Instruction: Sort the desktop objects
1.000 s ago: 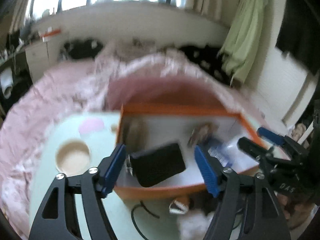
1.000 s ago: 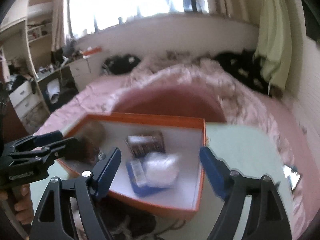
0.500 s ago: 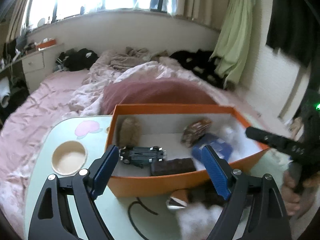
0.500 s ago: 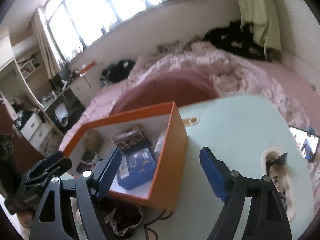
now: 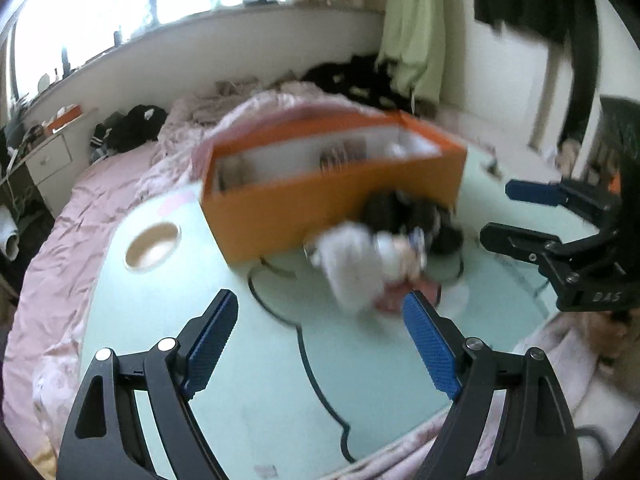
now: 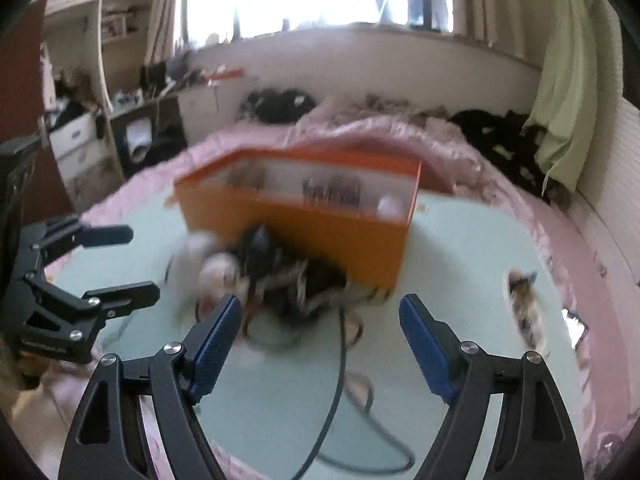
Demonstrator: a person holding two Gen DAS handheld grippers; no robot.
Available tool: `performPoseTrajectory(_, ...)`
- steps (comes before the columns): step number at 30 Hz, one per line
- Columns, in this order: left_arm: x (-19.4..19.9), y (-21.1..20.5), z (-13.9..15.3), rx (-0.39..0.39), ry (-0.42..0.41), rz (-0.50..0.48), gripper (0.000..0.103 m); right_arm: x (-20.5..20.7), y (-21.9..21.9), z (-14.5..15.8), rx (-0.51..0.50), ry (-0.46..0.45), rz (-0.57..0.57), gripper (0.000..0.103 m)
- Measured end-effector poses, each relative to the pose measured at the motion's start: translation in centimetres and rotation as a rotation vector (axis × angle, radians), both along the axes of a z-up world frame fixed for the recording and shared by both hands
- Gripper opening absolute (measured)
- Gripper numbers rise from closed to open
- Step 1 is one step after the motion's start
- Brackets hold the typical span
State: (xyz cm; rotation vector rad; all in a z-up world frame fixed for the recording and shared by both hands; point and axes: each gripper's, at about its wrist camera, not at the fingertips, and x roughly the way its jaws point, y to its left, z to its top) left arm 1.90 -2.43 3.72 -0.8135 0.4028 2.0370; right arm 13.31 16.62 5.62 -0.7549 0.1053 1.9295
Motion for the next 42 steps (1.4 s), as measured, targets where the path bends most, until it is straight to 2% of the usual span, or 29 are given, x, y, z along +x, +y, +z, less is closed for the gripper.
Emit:
performPoseTrajectory(4,-0.3,0.7,-2.4,-0.043,-0.069,0.018,0.085,0.7,1.2,-2.7,-0.069,-0.057,-0.047,0.082)
performPoseTrajectory(6,-0.8,0.6,-2.9,-0.023,-0.116,0.022,0.087,1.4,1.1,-3.3,-0.037,-0.035,-0.056,0.093)
performPoseTrajectory(9,-0.8,0.4,-3.1,-0.02,-0.116,0.043,0.089,2.0,1.1,-3.6,-0.024,-0.031,-0.064,0.103)
performPoseTrajectory(10,-0.7,0.4,-3.1,-0.02,-0.116,0.046,0.091,2.1,1.0,-3.7,-0.018,-0.029,-0.063,0.103)
performPoseTrajectory(12,-0.8,0.7,-3.1,-0.028,-0.121,0.05,0.103,2.3,1.0,-3.8,-0.013,-0.027,-0.062,0.103)
performPoseTrajectory(28,-0.8,0.7,-3.2,-0.029,-0.126,0.047,0.103,2.7,0.9,-3.3,0.028,0.0,-0.091,0.103)
performPoseTrajectory(29,-0.9,0.7,-3.2,-0.028,-0.126,0.047,0.103,2.8,0.9,-3.3,0.029,0.002,-0.088,0.102)
performPoseTrajectory(31,-0.9,0.7,-3.2,-0.028,-0.127,0.047,0.103,2.6,0.7,-3.0,0.035,0.01,-0.062,0.091)
performPoseTrajectory(33,-0.9,0.7,-3.2,-0.028,-0.126,0.046,0.103,1.7,0.3,-2.1,0.05,0.013,-0.008,0.073)
performPoseTrajectory(36,-0.9,0.6,-3.2,-0.028,-0.126,0.046,0.103,-0.4,0.2,-0.6,0.026,0.034,0.114,0.054)
performPoseTrajectory(38,-0.9,0.6,-3.2,-0.028,-0.126,0.045,0.103,-2.1,0.5,0.3,0.004,0.038,0.184,0.051)
performPoseTrajectory(42,-0.9,0.7,-3.2,-0.027,-0.126,0.045,0.103,-6.0,1.5,0.6,-0.004,-0.047,0.264,0.05)
